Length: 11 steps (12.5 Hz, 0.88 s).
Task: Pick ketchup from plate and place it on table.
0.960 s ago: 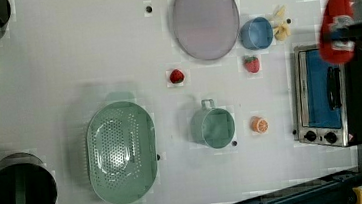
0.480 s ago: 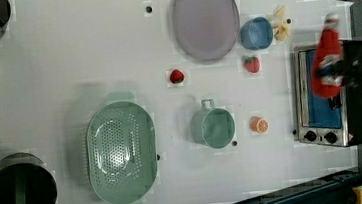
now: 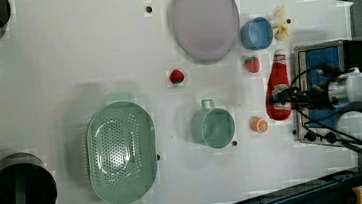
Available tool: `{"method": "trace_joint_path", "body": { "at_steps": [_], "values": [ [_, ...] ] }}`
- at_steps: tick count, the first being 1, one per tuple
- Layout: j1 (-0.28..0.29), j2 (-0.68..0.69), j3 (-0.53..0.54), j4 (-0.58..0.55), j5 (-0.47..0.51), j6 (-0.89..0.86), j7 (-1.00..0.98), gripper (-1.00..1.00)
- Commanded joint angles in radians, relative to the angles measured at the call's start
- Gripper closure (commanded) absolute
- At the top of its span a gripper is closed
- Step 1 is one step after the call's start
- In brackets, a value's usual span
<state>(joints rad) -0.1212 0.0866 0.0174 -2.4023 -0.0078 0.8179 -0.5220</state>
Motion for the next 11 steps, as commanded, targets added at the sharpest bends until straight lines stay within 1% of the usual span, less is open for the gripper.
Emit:
{"method": "trace_joint_path", "body": {
  "at_steps": [1,2,3,6,7,9,11],
  "values": [
    [0.008,0.039,0.024,-0.015,0.009,0.142,0.036,-0.21],
    [0.008,0.054,0.024,-0.016,0.009,0.162,0.036,-0.21],
    [0.007,0.055,0.024,-0.016,0.009,0.159,0.036,-0.29],
    [0.006,0.035,0.024,-0.012,0.009,0.156,0.036,-0.95],
    [0.006,0.018,0.026,-0.011,0.009,0.154,0.036,-1.0],
    [0.008,-0.032,0.029,-0.01,0.009,0.14,0.054,-1.0],
    [0.012,-0.1,0.032,0.007,0.009,0.097,0.134,-1.0]
  ]
}}
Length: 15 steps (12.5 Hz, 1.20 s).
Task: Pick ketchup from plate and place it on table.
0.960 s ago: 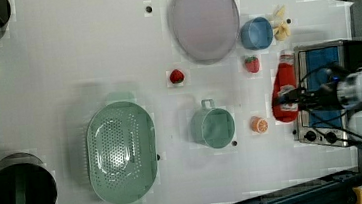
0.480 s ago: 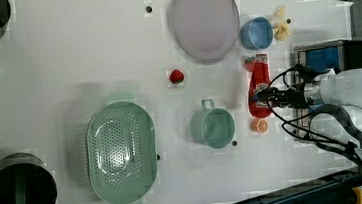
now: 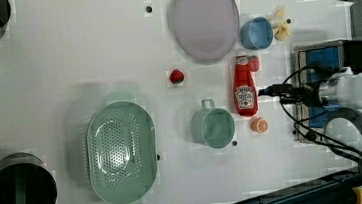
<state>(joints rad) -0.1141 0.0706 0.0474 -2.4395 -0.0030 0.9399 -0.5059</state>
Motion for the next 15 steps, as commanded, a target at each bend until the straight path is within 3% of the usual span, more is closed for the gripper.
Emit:
{"method": "trace_joint_path", "body": {
  "at_steps": [1,4,11,15],
  "values": [
    [0.006,-0.117,0.007,0.063,0.004,-0.075,0.197,-1.0],
    [0.013,-0.192,0.028,0.172,0.004,-0.314,0.394,-1.0],
    [0.009,-0.209,0.032,0.517,0.003,-0.685,0.4,-1.0],
    [0.007,-0.206,0.027,0.641,0.003,-0.87,0.401,-1.0]
  ]
}}
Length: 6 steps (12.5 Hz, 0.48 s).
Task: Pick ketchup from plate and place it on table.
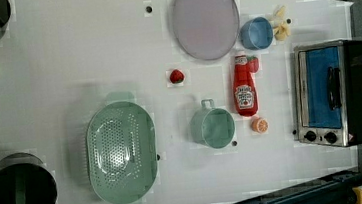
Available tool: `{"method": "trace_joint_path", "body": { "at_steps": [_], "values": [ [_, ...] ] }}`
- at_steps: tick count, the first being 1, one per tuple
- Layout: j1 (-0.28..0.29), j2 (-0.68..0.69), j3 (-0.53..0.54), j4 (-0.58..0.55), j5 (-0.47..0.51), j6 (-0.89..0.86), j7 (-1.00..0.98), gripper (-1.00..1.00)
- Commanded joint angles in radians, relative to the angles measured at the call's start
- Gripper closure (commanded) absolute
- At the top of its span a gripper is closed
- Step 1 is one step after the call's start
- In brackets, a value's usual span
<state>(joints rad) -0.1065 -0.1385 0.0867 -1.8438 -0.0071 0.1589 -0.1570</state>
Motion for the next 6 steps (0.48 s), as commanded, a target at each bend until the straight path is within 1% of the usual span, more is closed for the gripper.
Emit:
{"method": "trace_joint_path", "body": {
  "at_steps": [1,6],
  "values": [
    [-0.001,0.003,-0.013,0.056,0.007,-0.13,0.052,-1.0],
    [-0.001,0.006,-0.013,0.055,0.007,-0.147,0.052,-1.0]
  ]
}}
